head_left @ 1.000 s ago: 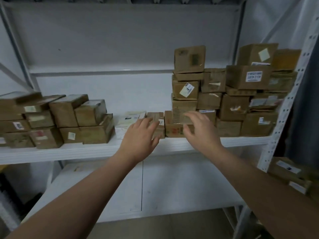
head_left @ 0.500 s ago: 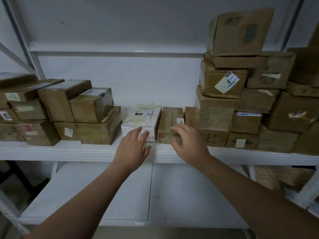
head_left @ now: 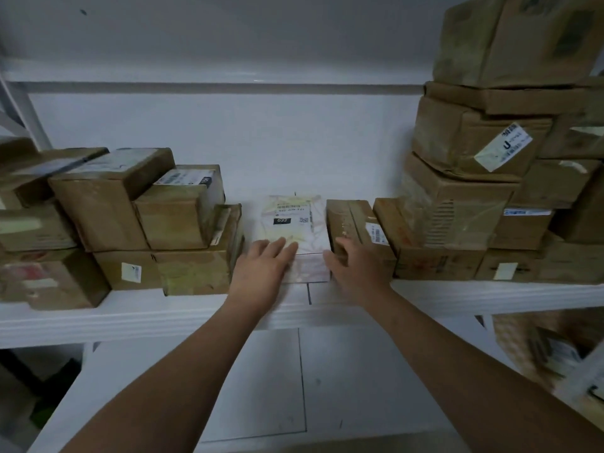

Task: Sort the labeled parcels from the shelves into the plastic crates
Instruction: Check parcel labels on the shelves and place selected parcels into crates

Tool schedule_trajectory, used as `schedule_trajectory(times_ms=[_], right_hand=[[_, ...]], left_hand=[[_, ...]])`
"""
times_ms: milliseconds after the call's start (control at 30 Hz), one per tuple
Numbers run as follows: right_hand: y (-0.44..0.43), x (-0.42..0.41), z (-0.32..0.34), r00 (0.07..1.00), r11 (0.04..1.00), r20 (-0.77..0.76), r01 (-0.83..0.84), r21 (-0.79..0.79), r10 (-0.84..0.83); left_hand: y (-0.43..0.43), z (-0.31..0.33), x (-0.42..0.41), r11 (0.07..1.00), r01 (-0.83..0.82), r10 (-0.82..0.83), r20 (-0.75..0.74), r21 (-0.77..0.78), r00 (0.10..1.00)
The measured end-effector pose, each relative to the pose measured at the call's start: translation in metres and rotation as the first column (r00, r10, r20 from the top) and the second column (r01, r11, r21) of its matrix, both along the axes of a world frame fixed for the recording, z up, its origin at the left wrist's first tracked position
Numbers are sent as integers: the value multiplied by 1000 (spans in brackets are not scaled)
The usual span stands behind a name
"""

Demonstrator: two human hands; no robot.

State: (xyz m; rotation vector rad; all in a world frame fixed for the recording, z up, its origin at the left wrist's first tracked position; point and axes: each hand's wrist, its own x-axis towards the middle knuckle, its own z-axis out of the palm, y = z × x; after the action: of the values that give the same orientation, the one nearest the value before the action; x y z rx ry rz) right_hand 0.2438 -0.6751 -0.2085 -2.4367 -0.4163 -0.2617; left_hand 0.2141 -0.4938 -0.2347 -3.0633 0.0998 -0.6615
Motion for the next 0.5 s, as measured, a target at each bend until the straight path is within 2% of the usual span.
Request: schedule_trajectory(times_ms=[133,233,300,400,500], right_hand=[[14,4,-14,993,994,69,97,46,-100],[24,3,-22,987,990,78,137,43,-141],[27,1,-26,986,984,79,140,106,-149],[28,-5,-31,996,951,46,64,304,-81],[28,-11,-35,999,919,50,-8,394,-13]], left_hand=[[14,-11,-7,984,159,-139,206,-84,969],[15,-18,-17,964,234,-185,313,-127,932],[10,-20,-27,927,240,-138,333,-289,933],[0,-9,-39,752,140,69,289,-644,955],[-7,6,-42,632,83,133,213,-771,968]])
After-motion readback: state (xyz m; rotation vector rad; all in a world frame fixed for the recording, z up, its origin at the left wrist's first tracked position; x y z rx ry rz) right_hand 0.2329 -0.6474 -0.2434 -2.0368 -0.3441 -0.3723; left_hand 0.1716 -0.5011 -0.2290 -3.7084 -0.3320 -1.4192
